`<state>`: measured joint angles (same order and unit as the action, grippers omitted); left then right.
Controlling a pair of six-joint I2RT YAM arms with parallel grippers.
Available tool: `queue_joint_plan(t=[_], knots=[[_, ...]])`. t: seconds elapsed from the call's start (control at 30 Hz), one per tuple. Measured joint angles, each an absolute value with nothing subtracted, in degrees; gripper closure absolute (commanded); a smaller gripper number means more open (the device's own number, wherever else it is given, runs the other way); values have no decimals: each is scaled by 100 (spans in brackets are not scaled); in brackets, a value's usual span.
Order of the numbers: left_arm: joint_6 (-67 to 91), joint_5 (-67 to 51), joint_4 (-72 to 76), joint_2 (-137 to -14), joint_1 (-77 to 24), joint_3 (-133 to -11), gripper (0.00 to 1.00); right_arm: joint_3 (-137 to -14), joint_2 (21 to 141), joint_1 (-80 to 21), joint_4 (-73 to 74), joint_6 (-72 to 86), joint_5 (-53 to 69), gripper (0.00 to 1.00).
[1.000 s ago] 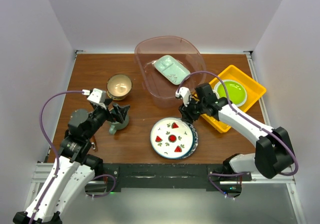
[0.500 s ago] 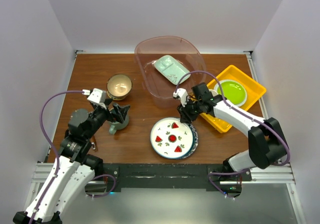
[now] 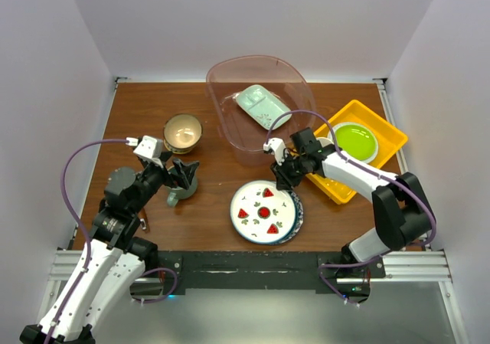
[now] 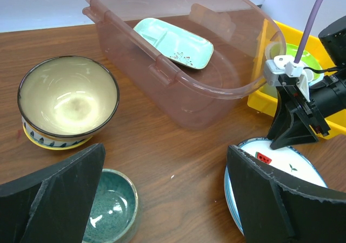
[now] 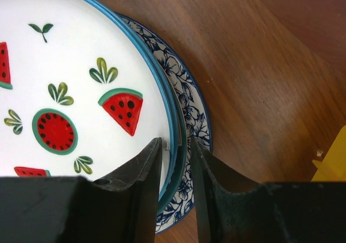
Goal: Place the mixed dishes into the plastic bin
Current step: Pick up the plate at the center of the board.
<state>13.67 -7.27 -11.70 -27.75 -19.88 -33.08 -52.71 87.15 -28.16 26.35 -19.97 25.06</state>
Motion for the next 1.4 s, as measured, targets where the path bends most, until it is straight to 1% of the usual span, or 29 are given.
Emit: queue_joint_plan(t=[0.1,0.13,0.37,0.6,1.4], knots=[[1367,-727,-1170,-2775,-1988,-3308,0,-5306,8774,-2816,2648,-2001,2508,74],[1367,-727,-1170,-2775,-1988,-3308,0,-5321,8792,-2816,2652,-1997,2508,78],[1367,-729,-1170,-2775,-1988,-3308,0,-5352,8803,-2827,2676,-1997,2521,92],[1367,-729,-1170,-2777,-1988,-3308,0,-5376,8739,-2827,2692,-2012,2517,100],[1367,-840,-1168,-2845,-1988,-3308,0,-5376,8298,-2805,2842,-2268,2580,100]])
